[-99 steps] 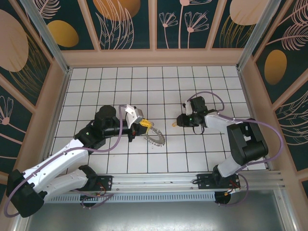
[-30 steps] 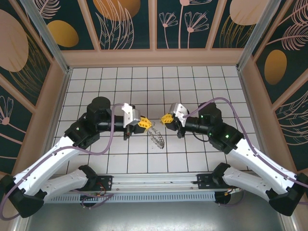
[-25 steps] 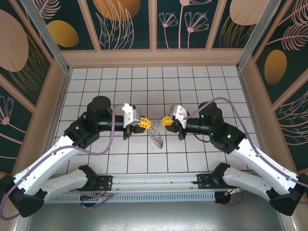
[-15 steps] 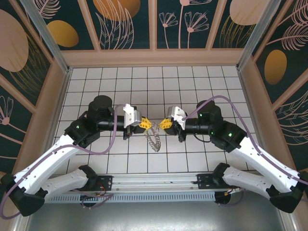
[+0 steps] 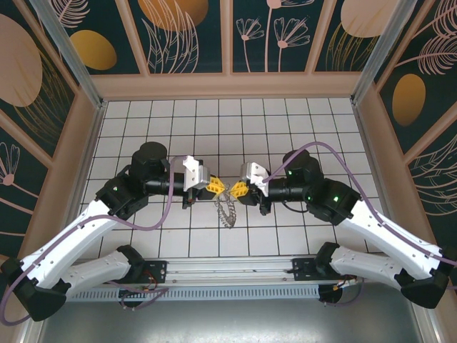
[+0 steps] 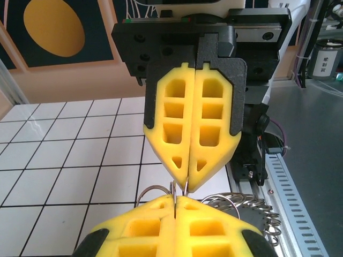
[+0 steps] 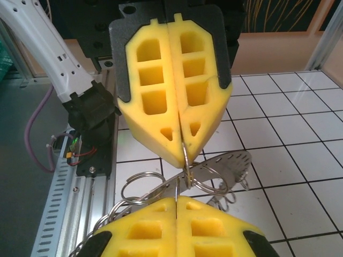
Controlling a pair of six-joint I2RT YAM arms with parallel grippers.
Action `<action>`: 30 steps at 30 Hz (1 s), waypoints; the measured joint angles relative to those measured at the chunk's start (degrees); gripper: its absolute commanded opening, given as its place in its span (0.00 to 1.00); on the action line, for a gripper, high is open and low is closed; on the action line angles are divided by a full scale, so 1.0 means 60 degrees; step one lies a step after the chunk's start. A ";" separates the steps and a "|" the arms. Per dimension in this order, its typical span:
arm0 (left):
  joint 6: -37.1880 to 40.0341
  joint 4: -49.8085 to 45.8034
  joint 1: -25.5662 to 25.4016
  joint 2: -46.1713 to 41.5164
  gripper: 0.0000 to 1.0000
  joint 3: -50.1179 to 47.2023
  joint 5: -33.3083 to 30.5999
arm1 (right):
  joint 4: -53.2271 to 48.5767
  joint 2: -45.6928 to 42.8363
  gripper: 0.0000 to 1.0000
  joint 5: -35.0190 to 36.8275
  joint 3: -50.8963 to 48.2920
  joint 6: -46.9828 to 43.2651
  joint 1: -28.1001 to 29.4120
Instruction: Put the keys on the keyring
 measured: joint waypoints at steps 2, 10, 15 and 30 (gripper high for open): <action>0.0007 -0.0036 0.0000 0.0000 0.00 0.0000 0.0000 | 0.0000 -0.0004 0.00 0.0109 0.0000 0.0004 0.0000; 0.0142 -0.0044 0.0000 0.0000 0.00 0.0000 0.0004 | -0.0419 -0.0029 0.00 0.0408 0.0102 0.0033 0.0000; 0.0164 -0.0124 0.0000 0.0000 0.00 0.0004 0.0004 | -0.0514 -0.0029 0.00 0.0521 0.0186 0.0025 0.0000; 0.0248 -0.0390 0.0000 0.0000 0.00 0.0066 -0.0007 | -0.0528 0.0080 0.00 0.0393 0.0273 -0.0040 0.0000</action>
